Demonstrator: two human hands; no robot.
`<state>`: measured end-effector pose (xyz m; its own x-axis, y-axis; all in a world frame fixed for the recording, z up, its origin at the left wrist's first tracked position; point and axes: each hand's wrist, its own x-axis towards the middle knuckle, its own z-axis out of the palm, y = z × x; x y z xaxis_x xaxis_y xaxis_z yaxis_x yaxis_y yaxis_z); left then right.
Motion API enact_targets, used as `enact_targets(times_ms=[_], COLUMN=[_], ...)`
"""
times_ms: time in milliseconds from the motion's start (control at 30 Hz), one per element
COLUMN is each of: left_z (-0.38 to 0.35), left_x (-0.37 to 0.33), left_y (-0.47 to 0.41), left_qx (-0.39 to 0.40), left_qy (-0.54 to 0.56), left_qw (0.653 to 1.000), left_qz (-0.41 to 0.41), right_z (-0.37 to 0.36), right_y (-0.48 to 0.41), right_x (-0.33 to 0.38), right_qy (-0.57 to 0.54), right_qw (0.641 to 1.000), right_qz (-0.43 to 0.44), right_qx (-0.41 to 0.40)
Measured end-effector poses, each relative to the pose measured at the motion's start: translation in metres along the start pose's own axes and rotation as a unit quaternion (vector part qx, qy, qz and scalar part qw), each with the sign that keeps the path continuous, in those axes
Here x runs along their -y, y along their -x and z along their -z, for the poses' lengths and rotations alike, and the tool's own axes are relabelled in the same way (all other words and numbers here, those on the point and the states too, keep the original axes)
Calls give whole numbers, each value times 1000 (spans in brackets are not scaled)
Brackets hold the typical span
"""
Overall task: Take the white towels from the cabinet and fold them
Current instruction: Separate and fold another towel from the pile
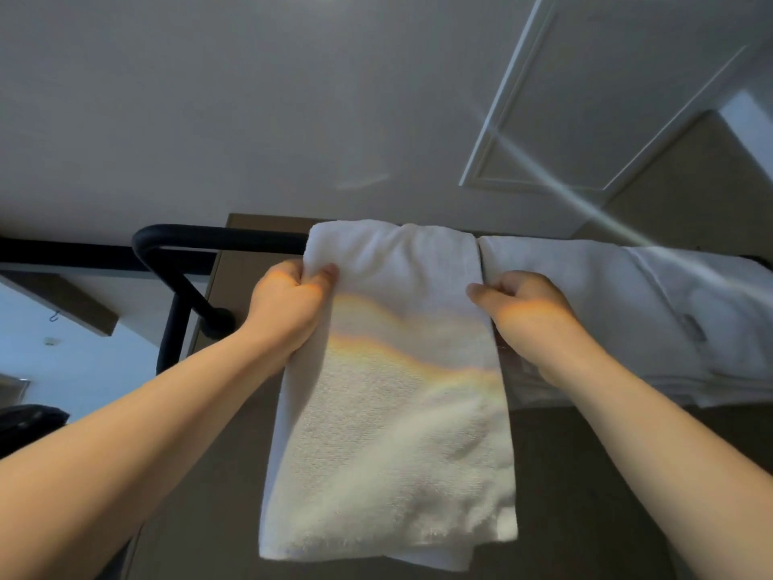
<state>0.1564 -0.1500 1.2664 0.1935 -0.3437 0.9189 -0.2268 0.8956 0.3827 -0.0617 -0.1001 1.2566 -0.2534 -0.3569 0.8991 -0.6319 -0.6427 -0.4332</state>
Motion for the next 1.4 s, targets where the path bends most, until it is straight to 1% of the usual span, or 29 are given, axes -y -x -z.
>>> enact_targets(times_ms=[133, 267, 400, 467, 533, 600, 667, 733, 800, 900, 1000, 1033, 1067, 1167, 1233, 1300, 1400], left_z=[-4, -9, -13, -12, -8, -3, 0, 3, 3, 1, -9, -12, -14, -20, -23, -25, -28], left_x=[-5, -8, -11, -13, -13, -13, -13, -14, -15, -20, -27, -30, -33, -41, -45, -48, -48], left_y=[-3, -5, -6, -6, -6, -6, -7, -9, -14, -26, -44, -51, -59, -81, -90, -95, -92], left_qx=[-45, -57, -49, -43, -36, -29, -18, -14, -18, -36, -54, -62, -66, -55, -42, -33, -27], left_qy=[12, 58, 65, 57, 55, 53, 50, 42, 33, 15, 42, 36, 8, -157, -253, -344, -426], left_qw=[999, 997, 996, 997, 998, 998, 998, 999, 999, 999, 998, 997, 998, 986, 966, 938, 904], left_qz=[-1, 15, 26, 24, 20, 20, 20, 11, -7, -26, -17, -10, -9, -29, -29, -28, -33], right_z=[2, 0, -6, -8, -8, -8, -6, -6, -5, -4, -4, -4, -4, -3, -2, 0, 2], right_y=[6, 21, 32, 33, 35, 35, 34, 33, 25, 0, -27, -35, -44, -67, -76, -82, -84], right_x=[2, 4, -7, -12, -10, -9, -6, 1, 10, 24, 31, 32, 33, 31, 30, 28, 29], right_qy=[-70, -112, -110, -140, -194, -259, -292, -279, -265, -241, -224, -219, -218, -204, -171, -129, -49], right_qw=[997, 992, 989, 978, 959, 941, 935, 944, 956, 969, 973, 973, 973, 975, 982, 990, 997], right_qz=[-29, -46, -86, -125, -165, -169, -155, -137, -110, -46, -22, -18, -13, -19, -25, -15, -2], right_qx=[26, 26, 53, 85, 120, 136, 129, 115, 69, -18, -56, -64, -73, -86, -77, -59, -56])
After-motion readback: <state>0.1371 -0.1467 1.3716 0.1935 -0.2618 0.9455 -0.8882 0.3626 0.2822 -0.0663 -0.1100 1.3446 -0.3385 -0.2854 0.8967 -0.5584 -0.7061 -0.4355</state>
